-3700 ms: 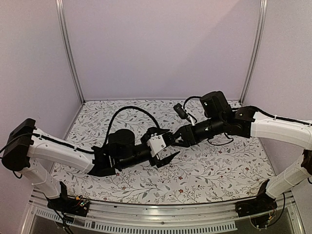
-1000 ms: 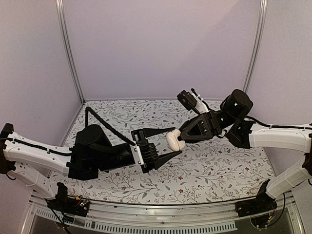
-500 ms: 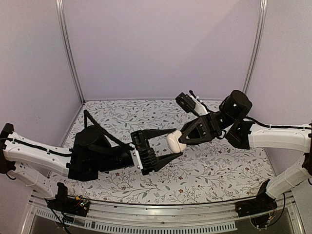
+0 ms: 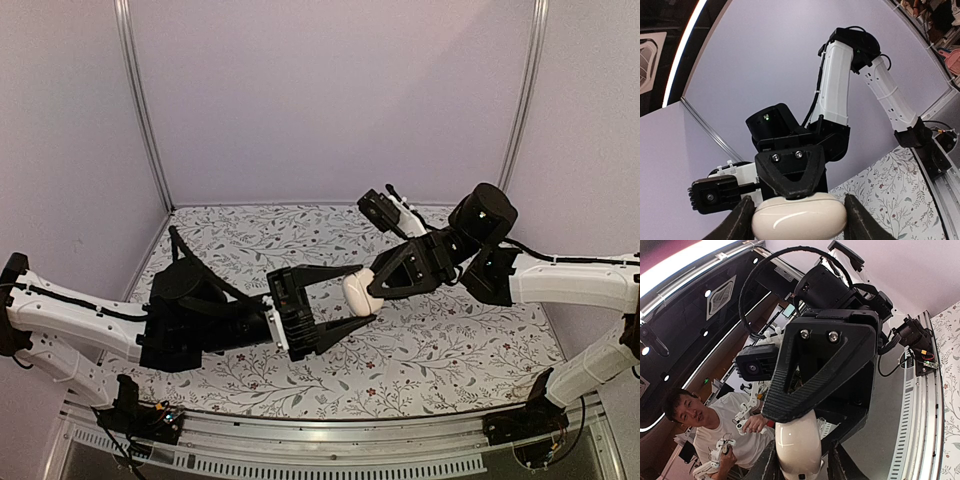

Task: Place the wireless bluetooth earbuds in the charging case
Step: Pass from the left arm to the right

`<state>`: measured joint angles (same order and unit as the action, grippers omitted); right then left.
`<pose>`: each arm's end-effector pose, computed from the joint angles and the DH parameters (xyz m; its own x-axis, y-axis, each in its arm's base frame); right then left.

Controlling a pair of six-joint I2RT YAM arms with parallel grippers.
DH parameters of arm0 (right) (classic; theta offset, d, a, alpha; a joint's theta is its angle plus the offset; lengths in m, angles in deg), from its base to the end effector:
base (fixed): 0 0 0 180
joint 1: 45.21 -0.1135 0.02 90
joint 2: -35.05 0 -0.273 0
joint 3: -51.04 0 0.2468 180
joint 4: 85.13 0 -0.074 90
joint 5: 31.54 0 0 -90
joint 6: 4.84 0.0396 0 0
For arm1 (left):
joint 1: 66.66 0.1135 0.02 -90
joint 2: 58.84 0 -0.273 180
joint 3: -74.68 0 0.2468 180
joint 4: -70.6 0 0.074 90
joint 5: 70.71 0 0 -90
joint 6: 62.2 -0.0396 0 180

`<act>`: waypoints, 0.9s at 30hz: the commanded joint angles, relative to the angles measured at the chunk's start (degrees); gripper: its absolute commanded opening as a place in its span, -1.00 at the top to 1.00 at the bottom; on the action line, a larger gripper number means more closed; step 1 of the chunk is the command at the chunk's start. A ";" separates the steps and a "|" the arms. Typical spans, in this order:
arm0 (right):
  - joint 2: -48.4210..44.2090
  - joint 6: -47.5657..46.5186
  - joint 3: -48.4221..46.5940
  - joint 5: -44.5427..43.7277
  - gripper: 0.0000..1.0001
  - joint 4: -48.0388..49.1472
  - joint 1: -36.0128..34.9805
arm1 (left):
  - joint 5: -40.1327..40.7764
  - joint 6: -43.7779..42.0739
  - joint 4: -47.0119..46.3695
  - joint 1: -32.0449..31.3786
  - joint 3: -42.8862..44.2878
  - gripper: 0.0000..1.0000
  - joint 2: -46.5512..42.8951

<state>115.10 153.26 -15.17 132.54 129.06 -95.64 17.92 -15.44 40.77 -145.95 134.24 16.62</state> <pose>0.1567 0.2494 0.3529 -0.6465 -0.3828 -0.6600 -0.4986 -0.4428 0.7452 0.0546 -0.2940 0.3375 0.7085 -0.0607 -0.7031 0.6881 0.2808 0.6691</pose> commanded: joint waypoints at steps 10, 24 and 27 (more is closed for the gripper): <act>0.26 -0.50 -2.18 0.39 0.66 1.56 -0.46 | 0.63 2.10 -2.43 -0.91 -0.18 -0.31 0.31; -2.46 -9.03 -2.16 -5.63 0.76 -7.07 10.57 | 9.63 24.40 -0.69 1.18 -2.22 -0.96 -4.86; -4.87 -22.03 -5.78 -13.01 0.76 -22.67 11.93 | 9.97 35.46 -1.36 2.72 -4.54 -0.97 -6.98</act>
<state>113.96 146.74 -15.98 128.67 122.77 -85.33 25.09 3.38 40.42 -145.14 132.52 12.57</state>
